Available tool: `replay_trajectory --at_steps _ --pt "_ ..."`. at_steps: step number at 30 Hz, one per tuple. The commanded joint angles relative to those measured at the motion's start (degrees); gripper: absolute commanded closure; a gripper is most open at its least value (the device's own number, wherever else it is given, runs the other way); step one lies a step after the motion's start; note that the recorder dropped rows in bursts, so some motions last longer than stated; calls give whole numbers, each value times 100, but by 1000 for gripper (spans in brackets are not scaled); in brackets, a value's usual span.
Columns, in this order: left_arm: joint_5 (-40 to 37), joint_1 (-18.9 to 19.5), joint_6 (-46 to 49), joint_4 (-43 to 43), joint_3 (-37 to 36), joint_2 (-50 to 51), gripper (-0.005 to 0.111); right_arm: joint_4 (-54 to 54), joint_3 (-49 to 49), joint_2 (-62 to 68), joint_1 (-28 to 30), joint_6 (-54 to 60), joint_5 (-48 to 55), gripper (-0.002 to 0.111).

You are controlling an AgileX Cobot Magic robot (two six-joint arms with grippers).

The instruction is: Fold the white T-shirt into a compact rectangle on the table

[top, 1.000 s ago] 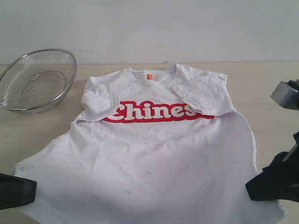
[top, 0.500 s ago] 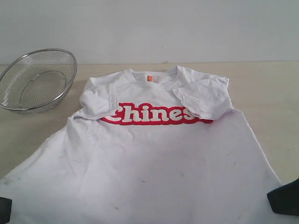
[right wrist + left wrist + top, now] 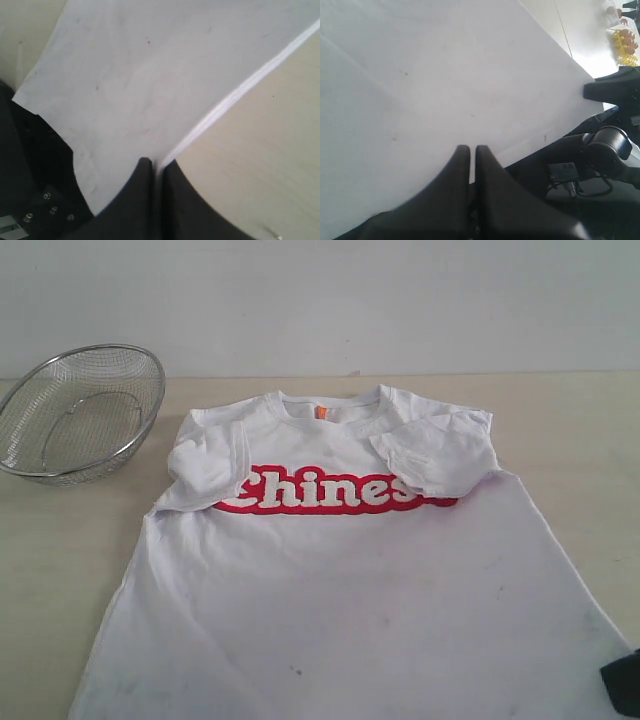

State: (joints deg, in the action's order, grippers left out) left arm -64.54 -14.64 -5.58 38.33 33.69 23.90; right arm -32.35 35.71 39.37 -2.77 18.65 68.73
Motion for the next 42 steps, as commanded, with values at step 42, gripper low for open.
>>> replay_trajectory --at_steps 42 --pt "97 -4 -362 -902 -1473 3034 97 433 33 -734 -251 -288 123 108"
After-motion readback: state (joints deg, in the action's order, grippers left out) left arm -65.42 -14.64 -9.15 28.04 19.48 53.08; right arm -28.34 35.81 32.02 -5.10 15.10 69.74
